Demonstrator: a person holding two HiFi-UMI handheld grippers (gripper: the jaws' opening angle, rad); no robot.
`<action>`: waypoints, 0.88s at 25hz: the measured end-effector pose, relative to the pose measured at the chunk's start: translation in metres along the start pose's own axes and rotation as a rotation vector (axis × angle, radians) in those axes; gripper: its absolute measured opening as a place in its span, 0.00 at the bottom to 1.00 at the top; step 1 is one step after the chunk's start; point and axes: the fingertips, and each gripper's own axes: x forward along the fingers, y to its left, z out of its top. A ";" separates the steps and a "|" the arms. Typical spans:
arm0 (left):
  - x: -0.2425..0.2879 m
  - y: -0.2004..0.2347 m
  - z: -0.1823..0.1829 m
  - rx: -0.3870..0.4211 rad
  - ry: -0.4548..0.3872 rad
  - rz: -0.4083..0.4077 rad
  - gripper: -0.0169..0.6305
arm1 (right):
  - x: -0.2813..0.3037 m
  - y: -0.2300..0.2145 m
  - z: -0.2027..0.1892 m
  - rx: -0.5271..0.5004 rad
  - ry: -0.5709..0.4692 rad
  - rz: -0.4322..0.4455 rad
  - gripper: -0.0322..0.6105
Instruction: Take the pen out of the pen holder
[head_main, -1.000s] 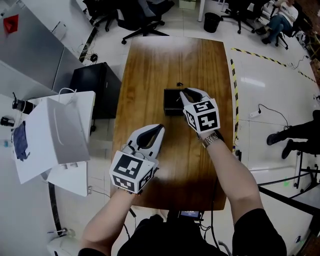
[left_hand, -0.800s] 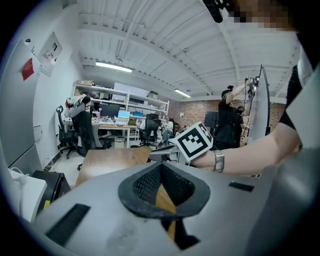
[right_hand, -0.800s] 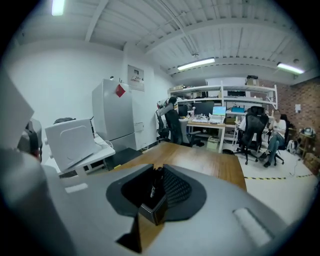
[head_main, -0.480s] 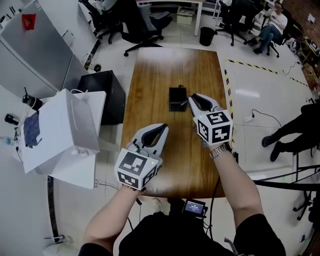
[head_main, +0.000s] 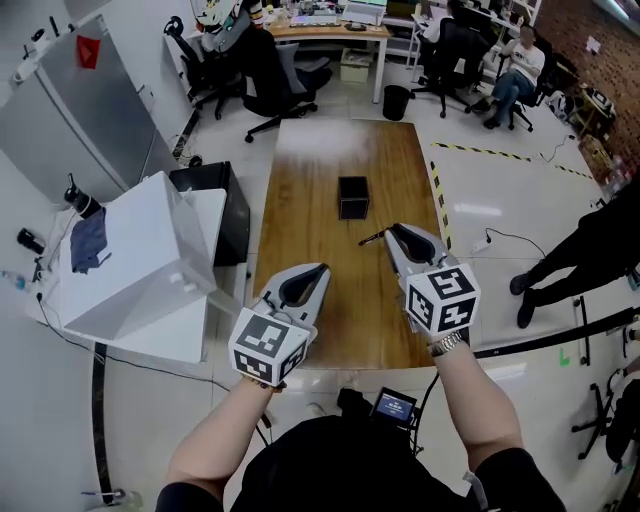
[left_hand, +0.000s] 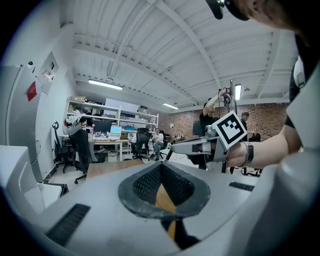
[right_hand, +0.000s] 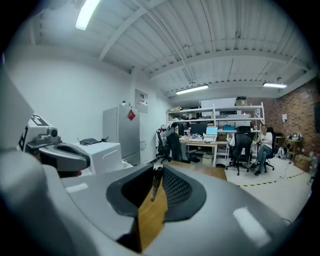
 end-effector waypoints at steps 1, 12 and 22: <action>-0.009 -0.006 0.001 0.002 -0.006 -0.004 0.03 | -0.013 0.009 0.002 -0.001 -0.007 0.000 0.14; -0.102 -0.067 0.012 0.035 -0.063 -0.058 0.03 | -0.133 0.098 0.004 -0.015 -0.074 -0.005 0.14; -0.127 -0.108 0.029 0.075 -0.080 -0.110 0.03 | -0.183 0.128 0.002 0.008 -0.092 -0.007 0.14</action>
